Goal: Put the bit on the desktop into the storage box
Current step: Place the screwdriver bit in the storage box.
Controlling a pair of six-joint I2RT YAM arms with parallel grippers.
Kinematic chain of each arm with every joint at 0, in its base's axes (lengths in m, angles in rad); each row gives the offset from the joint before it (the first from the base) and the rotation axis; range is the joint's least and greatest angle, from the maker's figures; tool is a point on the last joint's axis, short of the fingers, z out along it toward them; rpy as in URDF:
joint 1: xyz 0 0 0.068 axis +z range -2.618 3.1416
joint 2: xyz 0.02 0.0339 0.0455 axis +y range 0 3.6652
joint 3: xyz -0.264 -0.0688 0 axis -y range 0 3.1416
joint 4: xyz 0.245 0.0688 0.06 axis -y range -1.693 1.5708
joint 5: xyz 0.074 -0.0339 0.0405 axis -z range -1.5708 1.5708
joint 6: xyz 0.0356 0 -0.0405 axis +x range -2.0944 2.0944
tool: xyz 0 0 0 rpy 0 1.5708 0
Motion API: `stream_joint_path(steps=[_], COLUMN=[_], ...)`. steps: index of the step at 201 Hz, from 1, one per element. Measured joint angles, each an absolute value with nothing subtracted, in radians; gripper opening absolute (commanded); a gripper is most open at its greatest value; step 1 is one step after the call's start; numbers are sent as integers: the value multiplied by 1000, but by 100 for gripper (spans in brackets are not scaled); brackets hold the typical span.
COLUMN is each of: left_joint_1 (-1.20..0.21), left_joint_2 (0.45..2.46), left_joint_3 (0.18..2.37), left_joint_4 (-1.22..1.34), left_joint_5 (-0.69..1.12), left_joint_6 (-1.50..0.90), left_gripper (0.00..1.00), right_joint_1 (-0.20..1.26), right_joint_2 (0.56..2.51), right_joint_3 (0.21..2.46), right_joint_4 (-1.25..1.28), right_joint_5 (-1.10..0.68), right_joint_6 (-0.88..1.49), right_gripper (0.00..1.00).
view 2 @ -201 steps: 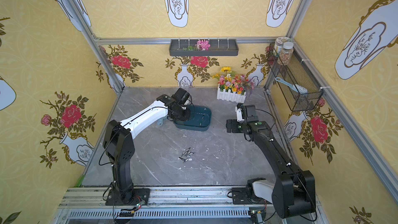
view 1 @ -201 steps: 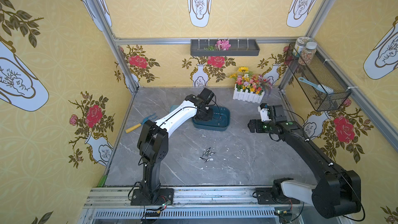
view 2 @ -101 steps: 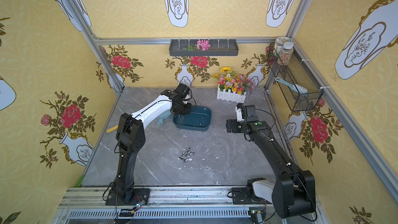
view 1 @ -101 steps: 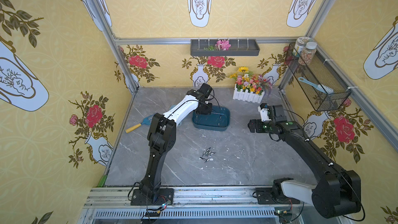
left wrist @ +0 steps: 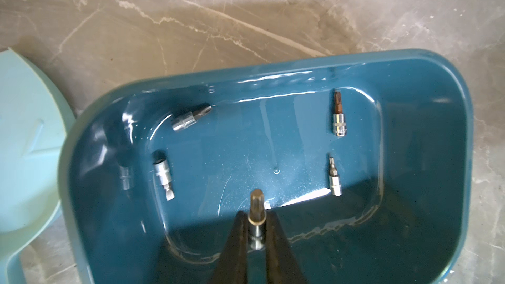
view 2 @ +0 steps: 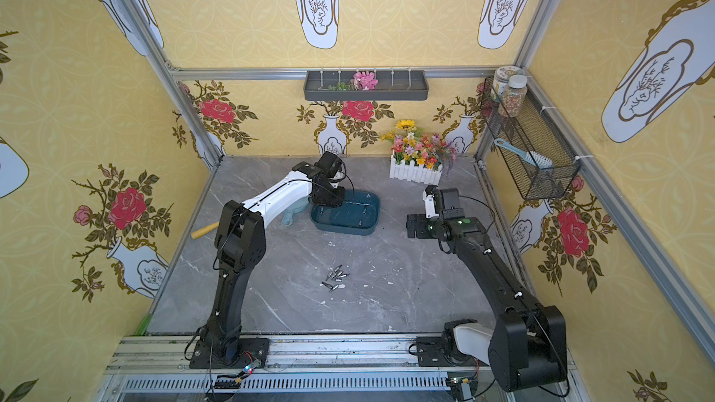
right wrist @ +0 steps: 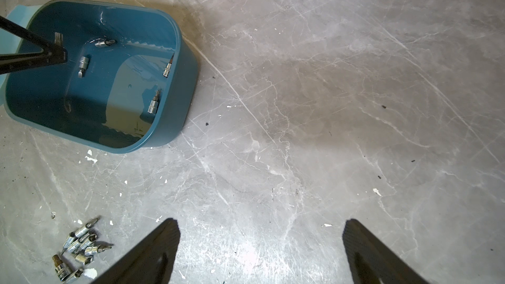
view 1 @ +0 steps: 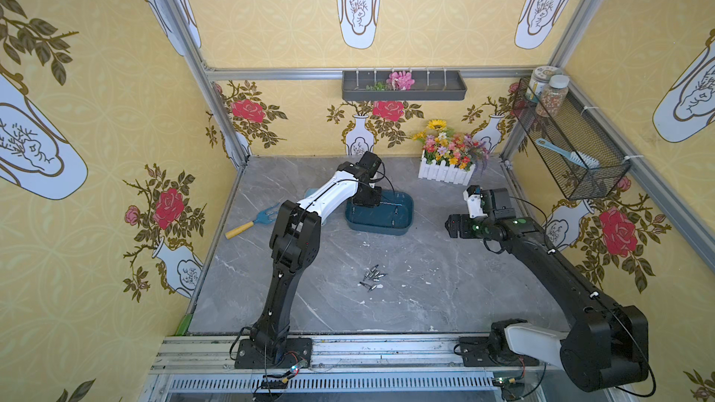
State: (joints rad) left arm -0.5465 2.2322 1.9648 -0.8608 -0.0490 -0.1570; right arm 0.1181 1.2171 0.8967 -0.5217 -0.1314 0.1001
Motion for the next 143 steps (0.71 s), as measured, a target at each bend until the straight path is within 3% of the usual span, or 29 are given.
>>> stream_joint_path(steps=[30, 143], left_joint_1=[-546, -546], left_joint_2=[2220, 2054], left_joint_3=[1959, 1811], left_joint_4=[-861, -820], left_joint_5=[-49, -75], left_joint_6=[-156, -167], left_gripper=[28, 49], right_joint_1=[118, 118], right_joint_2=[1217, 1217], right_joint_3=[897, 897], right_joint_4=[-522, -522], right_joint_5=[-131, -132], right_joint_6=[100, 100], right_gripper=[97, 97])
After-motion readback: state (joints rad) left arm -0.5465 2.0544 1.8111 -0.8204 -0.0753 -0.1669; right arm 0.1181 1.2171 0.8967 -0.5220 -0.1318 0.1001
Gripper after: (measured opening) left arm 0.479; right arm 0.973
